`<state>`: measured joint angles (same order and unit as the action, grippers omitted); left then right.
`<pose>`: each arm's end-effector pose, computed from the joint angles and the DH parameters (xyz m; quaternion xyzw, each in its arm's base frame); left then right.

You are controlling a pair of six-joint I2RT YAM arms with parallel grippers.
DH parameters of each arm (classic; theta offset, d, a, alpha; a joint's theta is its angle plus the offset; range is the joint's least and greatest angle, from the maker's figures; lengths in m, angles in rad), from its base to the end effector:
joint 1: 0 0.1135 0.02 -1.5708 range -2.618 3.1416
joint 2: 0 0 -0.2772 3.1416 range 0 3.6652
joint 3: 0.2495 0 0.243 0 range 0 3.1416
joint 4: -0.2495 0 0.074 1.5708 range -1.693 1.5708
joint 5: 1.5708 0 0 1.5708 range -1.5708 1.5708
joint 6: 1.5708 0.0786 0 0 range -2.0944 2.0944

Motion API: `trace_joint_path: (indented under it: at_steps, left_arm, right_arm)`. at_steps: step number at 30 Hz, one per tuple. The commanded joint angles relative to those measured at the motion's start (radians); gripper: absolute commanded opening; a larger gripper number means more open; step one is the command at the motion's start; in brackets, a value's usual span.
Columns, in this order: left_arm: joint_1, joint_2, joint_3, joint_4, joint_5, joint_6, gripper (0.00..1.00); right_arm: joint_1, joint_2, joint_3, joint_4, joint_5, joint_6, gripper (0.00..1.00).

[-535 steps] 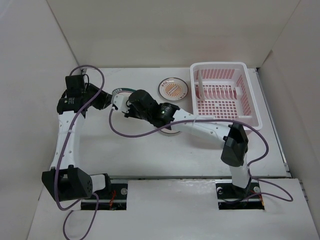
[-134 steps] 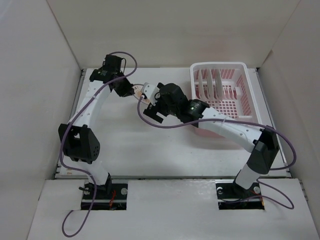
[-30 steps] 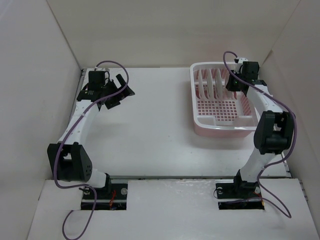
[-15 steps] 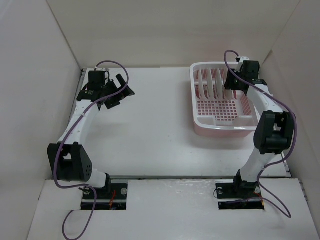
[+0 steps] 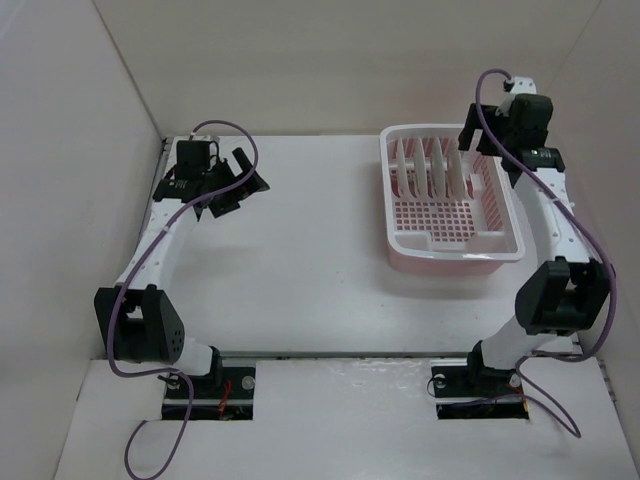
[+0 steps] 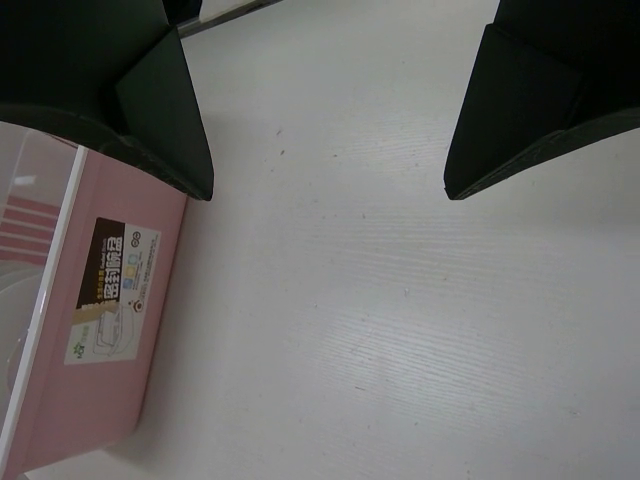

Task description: Load the plates into the dish rack

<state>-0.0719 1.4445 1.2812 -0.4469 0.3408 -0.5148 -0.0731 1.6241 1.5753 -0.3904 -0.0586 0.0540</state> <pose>0.3457 -0.0512 0.3246 -0.1155 0.8699 -0.2756 0.3924 0.4101 -0.0254 0.3739 0.0379 0.8431 0.0196 0.5361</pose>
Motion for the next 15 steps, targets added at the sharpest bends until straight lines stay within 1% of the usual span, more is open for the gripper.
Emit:
trace_joint_path:
  at_steps: [1,3,4,5,7,8,10,12,14,15]
  left_arm:
    - [-0.002,-0.009,0.087,-0.021,-0.003,0.029,1.00]
    - [-0.011,-0.051,0.119,-0.055,-0.037,0.029,1.00]
    - [-0.035,-0.068,0.154,-0.065,-0.057,0.029,1.00]
    - [-0.046,-0.085,0.176,-0.081,-0.112,0.018,1.00]
    - [-0.068,-0.136,0.232,-0.127,-0.166,0.006,1.00]
    - [-0.080,-0.154,0.245,-0.139,-0.184,0.006,1.00]
    - [-0.080,-0.215,0.257,-0.163,-0.207,-0.004,1.00]
    - [-0.080,-0.258,0.257,-0.174,-0.255,-0.017,1.00]
    - [-0.080,-0.344,0.222,-0.174,-0.267,-0.048,1.00]
    - [-0.080,-0.373,0.208,-0.174,-0.279,-0.060,1.00]
  right_arm:
    - [-0.013,-0.093,0.112,-0.048,0.020,0.046,1.00]
    - [-0.013,-0.119,0.138,-0.085,-0.027,0.059,1.00]
    - [-0.013,-0.142,0.161,-0.138,-0.038,0.073,1.00]
    - [-0.013,-0.151,0.176,-0.175,-0.038,0.084,1.00]
    - [0.001,-0.176,0.198,-0.240,-0.027,0.084,1.00]
    - [0.012,-0.216,0.198,-0.283,-0.018,0.093,1.00]
    - [0.062,-0.272,0.163,-0.295,0.035,0.093,1.00]
    - [0.104,-0.384,0.103,-0.308,0.075,0.108,1.00]
    - [0.159,-0.473,0.025,-0.308,0.100,0.118,1.00]
    - [0.171,-0.569,-0.003,-0.298,0.100,0.142,1.00]
